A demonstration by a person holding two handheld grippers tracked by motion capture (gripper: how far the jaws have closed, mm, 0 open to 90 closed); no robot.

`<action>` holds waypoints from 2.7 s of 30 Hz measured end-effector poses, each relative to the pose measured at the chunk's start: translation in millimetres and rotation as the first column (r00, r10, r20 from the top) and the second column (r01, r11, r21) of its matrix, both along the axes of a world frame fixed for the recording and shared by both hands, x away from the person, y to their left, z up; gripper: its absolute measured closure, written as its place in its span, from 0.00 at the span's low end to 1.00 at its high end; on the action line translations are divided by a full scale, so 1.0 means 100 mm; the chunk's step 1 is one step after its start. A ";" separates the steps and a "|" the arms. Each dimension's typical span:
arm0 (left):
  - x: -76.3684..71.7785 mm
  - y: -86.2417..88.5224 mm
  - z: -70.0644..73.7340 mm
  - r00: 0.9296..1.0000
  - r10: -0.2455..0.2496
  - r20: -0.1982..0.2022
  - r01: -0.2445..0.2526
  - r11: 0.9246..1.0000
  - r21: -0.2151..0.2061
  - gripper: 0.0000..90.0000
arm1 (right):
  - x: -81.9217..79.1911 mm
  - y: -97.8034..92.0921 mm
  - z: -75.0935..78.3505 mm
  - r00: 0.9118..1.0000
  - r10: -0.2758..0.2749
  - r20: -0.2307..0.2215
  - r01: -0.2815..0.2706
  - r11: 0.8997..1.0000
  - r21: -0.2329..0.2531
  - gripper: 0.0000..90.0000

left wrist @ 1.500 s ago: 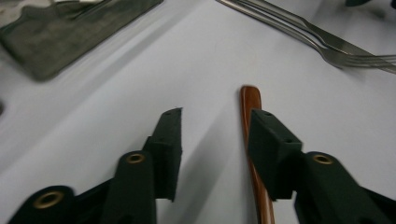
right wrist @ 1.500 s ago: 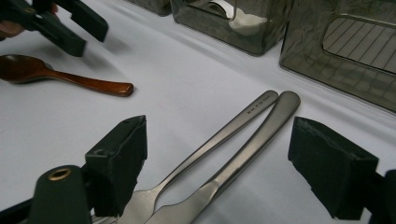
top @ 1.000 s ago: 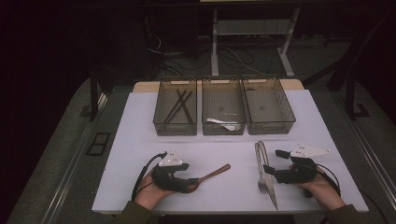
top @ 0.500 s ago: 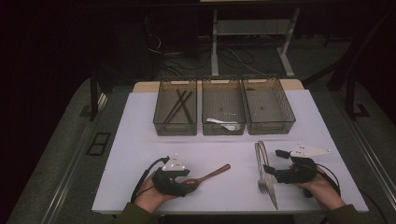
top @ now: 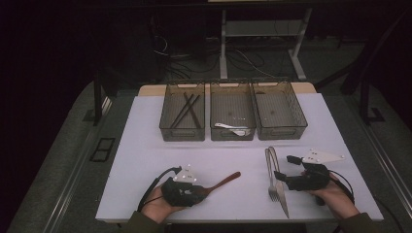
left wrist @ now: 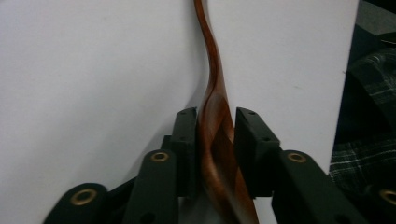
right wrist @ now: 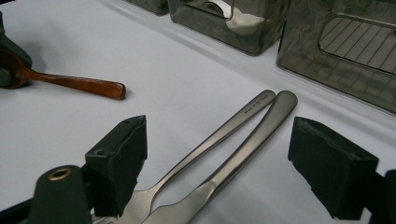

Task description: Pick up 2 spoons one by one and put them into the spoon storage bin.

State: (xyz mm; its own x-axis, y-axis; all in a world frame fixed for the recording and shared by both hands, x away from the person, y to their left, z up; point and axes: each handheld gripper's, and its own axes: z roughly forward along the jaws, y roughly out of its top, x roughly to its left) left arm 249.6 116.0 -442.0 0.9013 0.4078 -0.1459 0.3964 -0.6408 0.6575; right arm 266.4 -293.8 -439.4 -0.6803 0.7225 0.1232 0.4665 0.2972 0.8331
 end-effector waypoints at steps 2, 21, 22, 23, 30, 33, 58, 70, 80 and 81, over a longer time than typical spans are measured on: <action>0.00 -0.01 0.00 1.000 -0.014 0.003 0.014 1.000 -0.003 0.80 | 0.00 0.00 0.00 1.000 0.000 0.000 0.000 1.000 0.000 0.21; -0.01 -0.01 0.07 1.000 0.002 0.029 -0.001 1.000 -0.010 0.88 | 0.00 0.01 0.00 1.000 0.003 0.000 -0.003 1.000 0.003 0.21; -0.01 0.00 0.08 0.999 0.005 0.035 -0.004 1.000 -0.011 0.88 | -0.01 0.01 0.00 1.000 0.004 -0.001 -0.004 1.000 0.003 0.21; 0.00 0.00 0.08 0.999 0.007 0.039 -0.007 1.000 -0.016 0.88 | -0.01 0.01 0.00 1.000 0.004 0.000 -0.004 1.000 0.003 0.21; 0.03 0.06 0.15 0.997 0.041 0.070 -0.038 0.998 -0.043 0.88 | -0.05 0.03 0.01 1.000 -0.001 0.013 0.001 1.000 0.001 0.13; 0.05 0.09 0.17 0.995 0.056 0.077 -0.051 0.997 -0.057 0.88 | -0.09 0.03 0.00 0.999 -0.033 0.019 0.033 0.999 -0.009 0.13; 0.45 0.04 0.35 0.976 0.176 0.129 -0.151 0.972 -0.182 0.88 | -0.10 0.03 -0.05 0.999 -0.024 0.024 0.025 0.999 -0.036 0.13; 0.69 -0.08 0.44 0.960 0.232 0.157 -0.196 0.956 -0.217 0.88 | -0.09 0.03 -0.06 0.999 -0.028 0.021 0.029 0.999 -0.043 0.13; 0.84 -0.18 0.50 0.952 0.256 0.168 -0.214 0.949 -0.231 0.88 | -0.09 0.01 -0.06 0.999 -0.031 0.025 0.032 0.998 -0.044 0.13; 0.85 -0.19 0.50 0.952 0.255 0.169 -0.213 0.950 -0.229 0.88 | -0.09 0.01 -0.06 0.999 -0.031 0.025 0.032 0.999 -0.044 0.13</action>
State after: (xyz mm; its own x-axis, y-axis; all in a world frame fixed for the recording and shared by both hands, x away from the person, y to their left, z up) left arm 335.0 96.8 -391.6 0.8032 0.5902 -0.0811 0.3703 -0.3880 0.8440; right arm 257.7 -292.4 -445.2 -0.6594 0.7481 0.0745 0.4564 0.3197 0.8304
